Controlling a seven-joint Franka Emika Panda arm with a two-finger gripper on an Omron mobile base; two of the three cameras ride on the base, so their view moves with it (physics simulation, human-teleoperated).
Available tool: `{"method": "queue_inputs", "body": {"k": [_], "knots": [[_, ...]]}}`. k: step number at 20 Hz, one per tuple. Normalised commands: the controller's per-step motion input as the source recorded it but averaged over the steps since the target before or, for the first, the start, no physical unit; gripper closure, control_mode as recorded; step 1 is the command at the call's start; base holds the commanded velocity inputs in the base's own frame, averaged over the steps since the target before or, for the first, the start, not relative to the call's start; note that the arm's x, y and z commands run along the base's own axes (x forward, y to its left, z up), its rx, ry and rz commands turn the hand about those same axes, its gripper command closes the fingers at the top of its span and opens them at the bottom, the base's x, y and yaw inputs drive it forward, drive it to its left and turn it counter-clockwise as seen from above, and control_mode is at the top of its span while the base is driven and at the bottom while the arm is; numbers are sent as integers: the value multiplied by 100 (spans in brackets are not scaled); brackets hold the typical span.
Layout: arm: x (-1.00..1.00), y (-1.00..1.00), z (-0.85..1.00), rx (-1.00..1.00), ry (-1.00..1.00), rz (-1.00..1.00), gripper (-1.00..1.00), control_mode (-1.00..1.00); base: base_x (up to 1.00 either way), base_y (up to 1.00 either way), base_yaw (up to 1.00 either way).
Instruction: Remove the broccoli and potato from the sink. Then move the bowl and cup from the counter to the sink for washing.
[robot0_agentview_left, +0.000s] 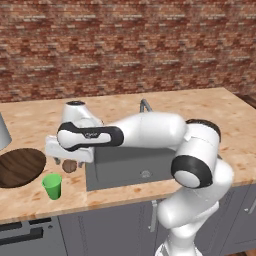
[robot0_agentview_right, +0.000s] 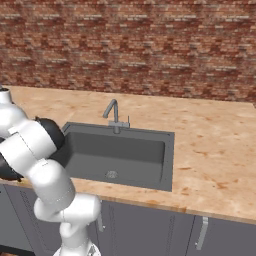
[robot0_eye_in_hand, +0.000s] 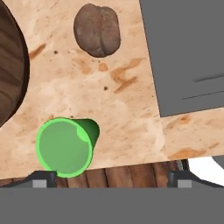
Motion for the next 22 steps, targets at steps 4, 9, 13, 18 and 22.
{"method": "queue_inputs", "body": {"k": [4, 9, 13, 18, 22], "knots": [[-30, -17, 2, 0, 0, 7, -100, -100, 0, 0, 0], [-24, -9, 1, 0, 0, 10, -100, -100, 0, 0, 0], [-14, -5, 0, 0, 0, 12, -100, -100, 0, 0, 0], [-14, -7, 0, 0, 0, 12, -100, -100, 0, 0, 0], [-4, -1, 0, 0, 0, 6, -100, -100, 0, 0, 0]]}}
